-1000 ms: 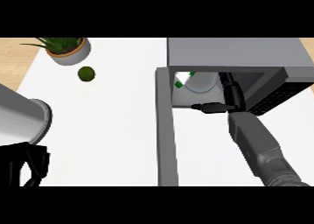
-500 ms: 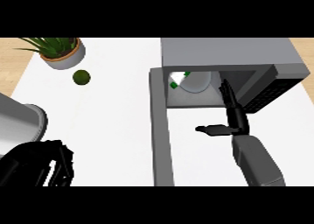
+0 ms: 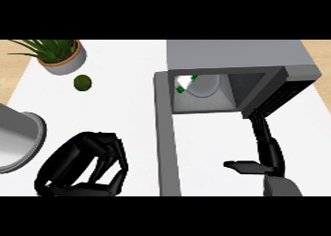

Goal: Pick up the milk, place it into the microwave and close the microwave

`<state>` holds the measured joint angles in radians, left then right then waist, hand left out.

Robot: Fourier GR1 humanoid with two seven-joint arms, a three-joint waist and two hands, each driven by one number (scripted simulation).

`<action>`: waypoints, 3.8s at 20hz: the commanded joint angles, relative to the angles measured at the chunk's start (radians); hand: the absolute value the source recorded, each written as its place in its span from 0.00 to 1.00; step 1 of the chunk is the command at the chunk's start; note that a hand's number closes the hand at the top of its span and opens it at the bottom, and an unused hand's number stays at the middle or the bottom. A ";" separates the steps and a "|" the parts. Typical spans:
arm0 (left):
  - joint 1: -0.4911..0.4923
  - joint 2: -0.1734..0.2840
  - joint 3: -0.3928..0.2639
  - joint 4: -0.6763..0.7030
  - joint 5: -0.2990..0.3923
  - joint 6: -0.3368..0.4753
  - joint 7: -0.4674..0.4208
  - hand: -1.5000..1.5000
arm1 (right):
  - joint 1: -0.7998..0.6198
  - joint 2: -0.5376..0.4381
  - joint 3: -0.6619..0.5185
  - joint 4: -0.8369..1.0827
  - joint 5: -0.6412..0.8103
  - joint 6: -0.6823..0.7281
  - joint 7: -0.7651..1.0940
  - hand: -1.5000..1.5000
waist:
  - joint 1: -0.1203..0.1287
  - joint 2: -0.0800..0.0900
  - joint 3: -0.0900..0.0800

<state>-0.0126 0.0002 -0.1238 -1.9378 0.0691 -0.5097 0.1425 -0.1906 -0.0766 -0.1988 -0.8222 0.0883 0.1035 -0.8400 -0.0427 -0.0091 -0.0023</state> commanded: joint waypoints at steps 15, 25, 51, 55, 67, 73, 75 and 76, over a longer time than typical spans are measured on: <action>-0.263 0.000 -0.504 0.771 -0.256 0.534 -0.466 1.00 | 0.489 -0.110 0.054 -0.712 -0.123 0.221 0.108 0.00 | -0.008 0.013 0.000; -0.495 0.000 -0.713 1.046 0.114 0.808 -0.586 1.00 | 0.568 -0.139 0.056 -0.947 -0.259 0.329 0.224 0.00 | -0.048 0.023 -0.001; -0.782 0.000 -0.765 1.047 0.639 1.217 -0.615 0.00 | 0.423 -0.305 0.003 -1.183 -0.403 0.381 0.472 0.00 | -0.195 0.061 -0.003; -0.833 0.000 -0.737 1.090 0.677 1.260 -0.586 0.00 | 0.354 -0.404 -0.129 -1.250 -0.260 0.317 0.440 1.00 | -0.227 0.053 -0.006; -0.860 0.000 -0.697 1.097 0.827 1.313 -0.670 0.00 | 0.250 -0.469 -0.164 -1.212 -0.203 0.287 0.452 1.00 | -0.220 0.089 -0.003; -0.871 0.000 -0.710 1.105 0.876 1.303 -0.699 0.00 | 0.199 -0.479 -0.164 -1.186 -0.198 0.272 0.463 1.00 | -0.213 0.097 -0.003; -0.870 0.000 -0.717 1.114 0.878 1.304 -0.724 0.00 | 0.190 -0.493 -0.167 -1.181 -0.188 0.273 0.467 1.00 | -0.218 0.099 -0.003; -0.883 0.000 -0.718 1.112 0.886 1.312 -0.720 0.00 | 0.185 -0.493 -0.160 -1.169 -0.185 0.276 0.466 1.00 | -0.216 0.101 -0.001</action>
<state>-0.8222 -0.0004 -0.9036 -0.8945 0.9199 0.7798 -0.5774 0.0180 -0.5576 -0.3622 -2.0082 -0.1055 0.3799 -0.3797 -0.2569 0.0802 -0.0040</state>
